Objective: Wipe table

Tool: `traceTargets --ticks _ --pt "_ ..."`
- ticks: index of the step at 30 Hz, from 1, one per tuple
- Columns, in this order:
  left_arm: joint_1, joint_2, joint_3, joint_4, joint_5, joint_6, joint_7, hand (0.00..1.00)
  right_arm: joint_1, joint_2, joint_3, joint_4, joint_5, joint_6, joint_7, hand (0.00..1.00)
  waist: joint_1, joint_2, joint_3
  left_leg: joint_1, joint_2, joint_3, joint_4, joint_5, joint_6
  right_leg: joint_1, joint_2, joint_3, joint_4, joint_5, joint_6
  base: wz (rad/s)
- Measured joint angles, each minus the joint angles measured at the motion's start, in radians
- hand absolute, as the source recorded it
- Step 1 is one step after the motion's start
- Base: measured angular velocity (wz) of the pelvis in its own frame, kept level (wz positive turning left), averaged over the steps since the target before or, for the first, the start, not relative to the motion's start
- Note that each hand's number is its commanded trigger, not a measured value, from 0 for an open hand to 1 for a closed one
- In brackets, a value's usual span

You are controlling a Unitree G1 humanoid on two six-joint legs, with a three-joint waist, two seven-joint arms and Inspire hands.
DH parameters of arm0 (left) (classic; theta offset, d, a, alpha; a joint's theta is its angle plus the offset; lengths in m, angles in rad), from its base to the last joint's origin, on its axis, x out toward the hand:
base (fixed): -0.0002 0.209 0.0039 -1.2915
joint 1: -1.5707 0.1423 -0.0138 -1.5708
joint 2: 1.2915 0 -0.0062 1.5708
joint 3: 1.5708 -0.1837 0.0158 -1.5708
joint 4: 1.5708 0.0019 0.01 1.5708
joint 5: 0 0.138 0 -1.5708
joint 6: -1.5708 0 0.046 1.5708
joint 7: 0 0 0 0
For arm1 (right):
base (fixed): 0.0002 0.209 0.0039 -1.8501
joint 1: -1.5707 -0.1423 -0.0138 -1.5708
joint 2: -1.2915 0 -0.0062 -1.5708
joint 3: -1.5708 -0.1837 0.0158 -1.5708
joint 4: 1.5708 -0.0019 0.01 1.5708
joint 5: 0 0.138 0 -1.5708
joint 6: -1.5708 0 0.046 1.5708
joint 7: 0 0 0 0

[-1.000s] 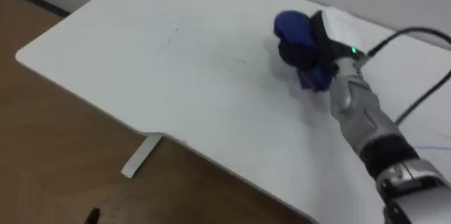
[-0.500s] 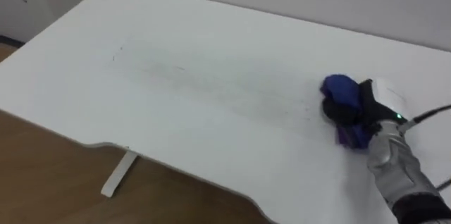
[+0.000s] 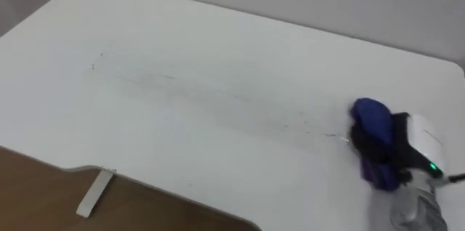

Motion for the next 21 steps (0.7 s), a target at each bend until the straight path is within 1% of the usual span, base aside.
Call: traceTargets --ticks 1,2,3,4,5,6,7,8,9,10,11,12,13,14,15,16,17,18,19,20,21 --pt "0.000 0.000 0.001 -0.005 0.000 0.000 0.000 0.00 0.011 -0.013 -0.009 0.005 0.017 0.002 0.002 1.00 0.002 0.001 0.0000 0.000 0.000 0.000 0.000 0.000 0.000 0.000 0.000 0.000 0.000 0.000 0.000 0.00" --pt "0.002 0.000 -0.001 -0.006 -0.010 -0.001 -0.001 0.00 0.017 -0.030 -0.019 0.015 0.048 0.017 0.007 1.00 0.000 0.007 -0.0012 0.001 0.001 -0.002 0.001 0.000 0.000 0.000 0.000 0.000 0.001 0.000 0.000 -0.06" --pt "0.001 -0.003 -0.006 -0.006 -0.018 -0.001 -0.002 0.00 0.011 -0.036 -0.020 0.014 0.054 0.036 0.015 1.00 0.000 0.012 -0.0021 0.007 0.001 -0.003 -0.002 0.000 0.000 0.000 0.000 0.007 0.004 0.000 0.000 -0.13" --pt "-0.001 -0.004 -0.012 -0.006 -0.018 -0.001 -0.002 0.00 0.002 -0.036 -0.016 0.011 0.054 0.047 0.020 1.00 0.005 0.015 -0.0022 0.011 0.001 -0.003 -0.003 0.000 0.001 0.000 0.000 0.011 0.006 0.001 -0.001 -0.19" --pt "-0.008 -0.004 -0.034 -0.008 -0.015 -0.002 -0.002 0.00 -0.027 -0.035 -0.001 0.008 0.049 0.087 0.032 1.00 0.012 0.020 -0.0012 0.015 0.001 -0.003 -0.004 0.000 0.000 -0.007 0.000 0.021 0.017 0.001 -0.002 -0.32" --pt "-0.021 -0.005 -0.055 -0.007 -0.014 -0.001 -0.004 0.00 -0.056 -0.035 0.030 -0.009 0.041 0.140 0.048 1.00 0.035 0.024 -0.0009 0.014 0.002 -0.001 -0.007 0.001 0.001 -0.019 0.003 0.035 0.022 0.004 -0.006 -0.38" --pt "-0.030 -0.005 -0.065 -0.007 -0.012 0.000 -0.005 0.00 -0.069 -0.033 0.054 -0.028 0.032 0.166 0.061 1.00 0.053 0.022 -0.0028 0.014 0.004 0.000 -0.008 0.001 0.001 -0.028 0.004 0.041 0.023 0.008 -0.012 -0.57" --pt "-0.047 -0.008 -0.075 -0.003 -0.005 0.000 -0.008 0.00 -0.113 -0.024 0.133 -0.062 -0.002 0.204 0.095 1.00 0.083 0.019 -0.0033 0.013 0.005 -0.004 -0.017 0.001 0.001 -0.046 0.011 0.067 0.034 0.013 -0.019 -0.66" --pt "-0.067 -0.009 -0.084 0.011 -0.003 0.004 -0.010 0.00 -0.178 -0.002 0.223 -0.095 -0.043 0.235 0.134 1.00 0.110 0.017 -0.0006 0.011 0.005 -0.006 -0.024 0.001 0.002 -0.071 0.016 0.086 0.047 0.017 -0.025 -0.63" --pt "-0.075 -0.012 -0.086 0.013 -0.004 0.008 -0.012 0.00 -0.215 0.013 0.273 -0.120 -0.071 0.248 0.154 1.00 0.122 0.017 0.0010 0.011 0.005 -0.006 -0.026 0.002 0.003 -0.082 0.018 0.093 0.051 0.019 -0.028 -0.46" --pt "-0.086 -0.013 -0.105 0.015 -0.006 0.017 -0.016 0.00 -0.300 0.037 0.375 -0.144 -0.124 0.246 0.182 1.00 0.140 0.015 0.0074 0.009 0.005 -0.007 -0.029 0.008 0.004 -0.093 0.022 0.102 0.052 0.022 -0.033 -0.10" --pt "-0.101 -0.012 -0.123 0.015 -0.012 0.018 -0.025 0.00 -0.379 0.056 0.433 -0.148 -0.146 0.230 0.203 1.00 0.154 0.010 0.0159 0.007 0.003 -0.019 -0.030 0.012 0.005 -0.095 0.022 0.095 0.051 0.022 -0.033 0.07" --pt "-0.110 -0.013 -0.128 0.015 -0.016 0.018 -0.030 0.00 -0.411 0.058 0.450 -0.150 -0.153 0.217 0.210 1.00 0.164 0.005 0.0182 0.005 0.003 -0.025 -0.030 0.013 0.005 -0.095 0.022 0.090 0.050 0.022 -0.033 0.40" --pt "-0.108 -0.009 -0.140 0.014 -0.017 0.018 -0.036 0.00 -0.459 0.063 0.461 -0.152 -0.158 0.190 0.219 1.00 0.183 0.002 0.0207 -0.006 -0.001 -0.048 -0.028 0.013 0.005 -0.090 0.023 0.071 0.039 0.023 -0.031 0.48" --pt "-0.090 -0.006 -0.139 0.014 -0.015 0.020 -0.041 0.00 -0.483 0.062 0.458 -0.162 -0.155 0.173 0.217 1.00 0.201 -0.008 0.0181 -0.010 -0.004 -0.068 -0.030 0.013 0.006 -0.080 0.023 0.051 0.030 0.024 -0.029 0.53" --pt "-0.076 -0.003 -0.138 0.013 -0.015 0.023 -0.041 0.00 -0.492 0.062 0.456 -0.163 -0.154 0.171 0.212 1.00 0.201 -0.012 0.0199 -0.011 -0.005 -0.080 -0.030 0.013 0.006 -0.071 0.022 0.034 0.027 0.024 -0.029 0.56" --pt "-0.058 0.003 -0.136 0.012 -0.015 0.034 -0.041 0.00 -0.491 0.054 0.445 -0.158 -0.153 0.168 0.197 1.00 0.200 -0.018 0.0204 -0.014 -0.007 -0.103 -0.029 0.013 0.006 -0.055 0.022 -0.003 0.020 0.024 -0.028 0.54" --pt "-0.032 0.000 -0.123 0.008 -0.012 0.045 -0.043 0.00 -0.480 0.048 0.424 -0.135 -0.152 0.161 0.187 1.00 0.197 -0.018 0.0207 -0.014 -0.010 -0.114 -0.027 0.013 0.006 -0.039 0.021 -0.028 0.013 0.025 -0.026 0.55" --pt "-0.019 -0.001 -0.119 0.006 -0.012 0.047 -0.046 0.00 -0.464 0.040 0.412 -0.120 -0.153 0.155 0.182 1.00 0.194 -0.017 0.0207 -0.014 -0.013 -0.120 -0.026 0.014 0.007 -0.030 0.020 -0.038 0.010 0.026 -0.026 0.54" --pt "0.000 0.000 -0.107 0.004 -0.003 0.046 -0.047 0.00 -0.422 0.015 0.389 -0.081 -0.153 0.148 0.176 1.00 0.188 -0.017 0.0209 -0.014 -0.019 -0.134 -0.023 0.014 0.008 -0.010 0.017 -0.059 0.001 0.025 -0.026 0.61" --pt "0.013 0.000 -0.093 0.005 -0.003 0.046 -0.048 0.00 -0.377 -0.004 0.353 -0.028 -0.152 0.143 0.177 1.00 0.177 -0.016 0.0207 -0.014 -0.024 -0.141 -0.023 0.015 0.009 0.006 0.014 -0.076 -0.003 0.023 -0.022 0.55"
